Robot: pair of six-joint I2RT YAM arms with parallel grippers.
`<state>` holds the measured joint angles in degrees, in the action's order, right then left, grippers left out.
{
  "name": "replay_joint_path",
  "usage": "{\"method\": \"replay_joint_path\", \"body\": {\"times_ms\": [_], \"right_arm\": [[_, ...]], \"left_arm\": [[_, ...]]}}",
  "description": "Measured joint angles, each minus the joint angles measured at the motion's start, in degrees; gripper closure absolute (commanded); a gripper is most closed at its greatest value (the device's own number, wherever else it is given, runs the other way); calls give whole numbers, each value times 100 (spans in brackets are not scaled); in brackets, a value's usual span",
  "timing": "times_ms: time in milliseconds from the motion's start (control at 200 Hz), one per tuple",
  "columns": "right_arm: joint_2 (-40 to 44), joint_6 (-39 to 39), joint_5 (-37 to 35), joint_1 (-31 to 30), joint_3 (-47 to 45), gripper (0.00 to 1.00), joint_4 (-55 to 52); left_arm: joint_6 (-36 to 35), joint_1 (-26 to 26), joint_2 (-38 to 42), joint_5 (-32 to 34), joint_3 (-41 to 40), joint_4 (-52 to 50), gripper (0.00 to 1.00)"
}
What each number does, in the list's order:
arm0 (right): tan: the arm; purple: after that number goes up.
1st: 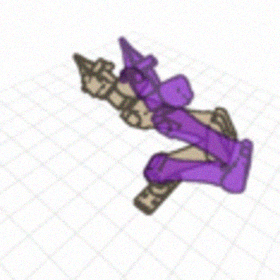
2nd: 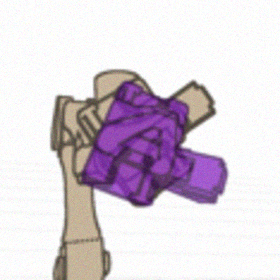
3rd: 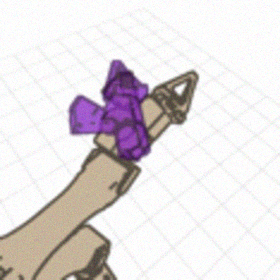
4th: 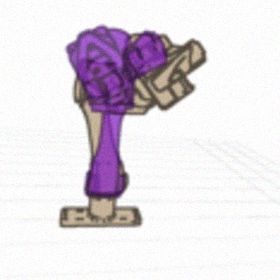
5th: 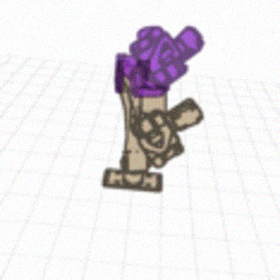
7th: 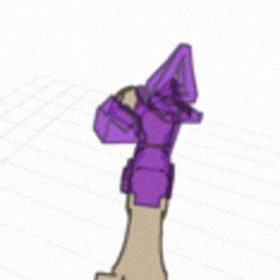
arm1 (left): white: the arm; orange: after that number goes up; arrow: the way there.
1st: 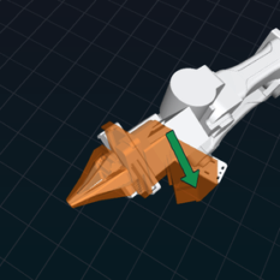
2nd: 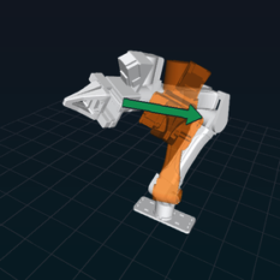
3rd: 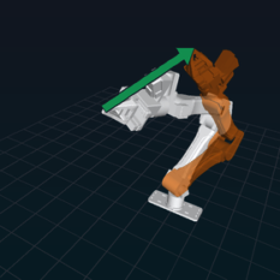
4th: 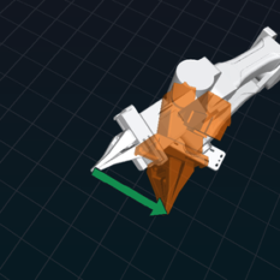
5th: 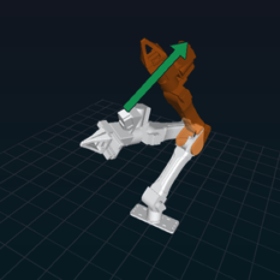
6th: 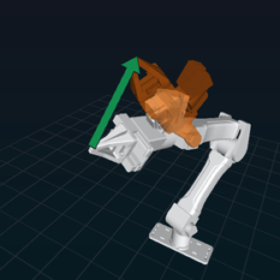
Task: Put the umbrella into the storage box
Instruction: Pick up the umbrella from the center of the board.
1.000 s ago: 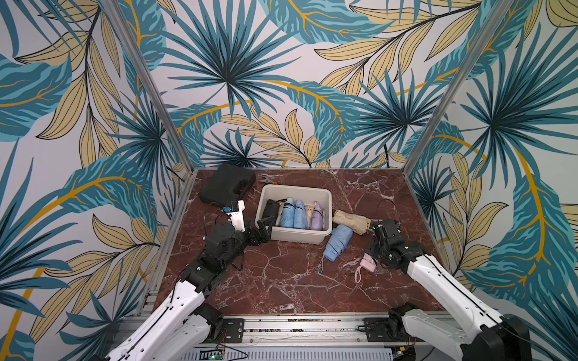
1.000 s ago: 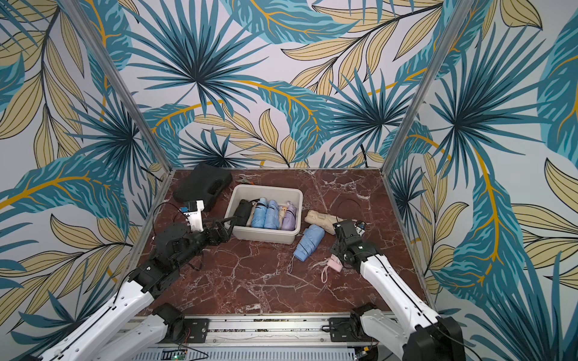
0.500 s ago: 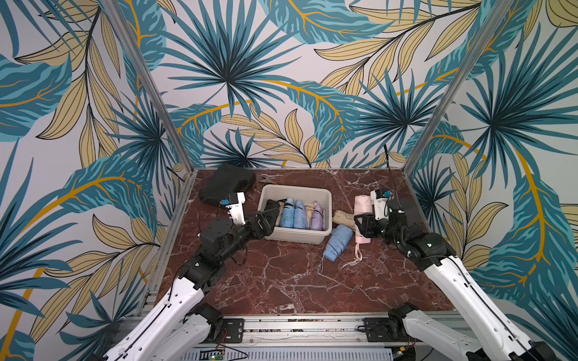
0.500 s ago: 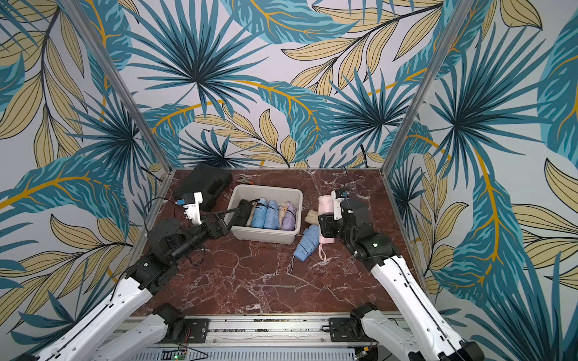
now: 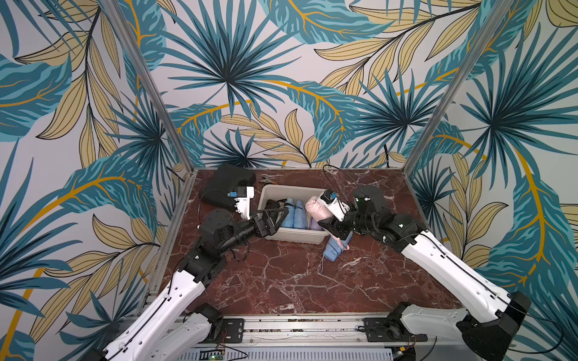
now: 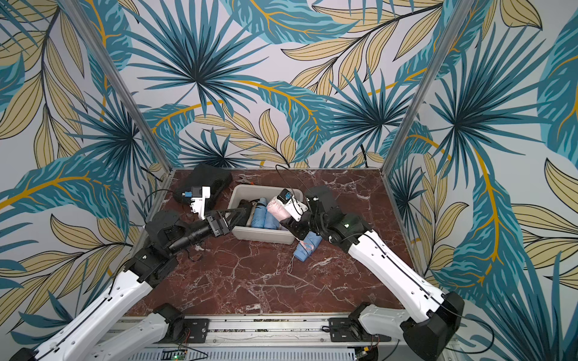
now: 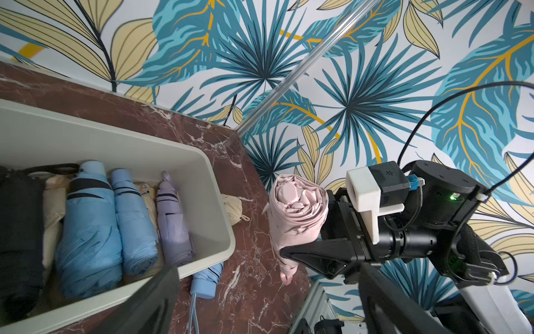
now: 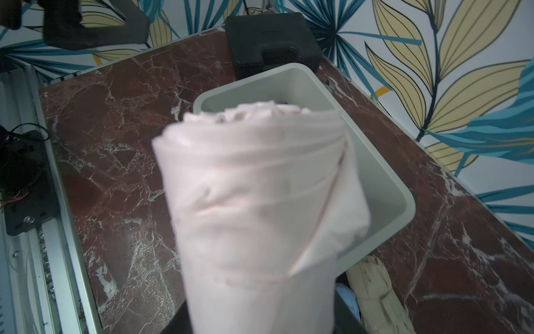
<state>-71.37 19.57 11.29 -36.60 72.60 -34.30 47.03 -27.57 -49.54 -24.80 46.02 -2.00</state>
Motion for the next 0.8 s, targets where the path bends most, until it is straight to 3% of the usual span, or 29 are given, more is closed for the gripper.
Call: {"method": "replay_joint_path", "body": {"times_ms": [396, 801], "right_arm": [[-549, 1231, 72, -654, 72, 73, 382], [-911, 2452, -151, -1204, 92, 73, 970]], "left_arm": [[1434, 4, -155, -352, -651, 970, 0], [2229, 4, -101, -264, -743, 651, 7]]}}
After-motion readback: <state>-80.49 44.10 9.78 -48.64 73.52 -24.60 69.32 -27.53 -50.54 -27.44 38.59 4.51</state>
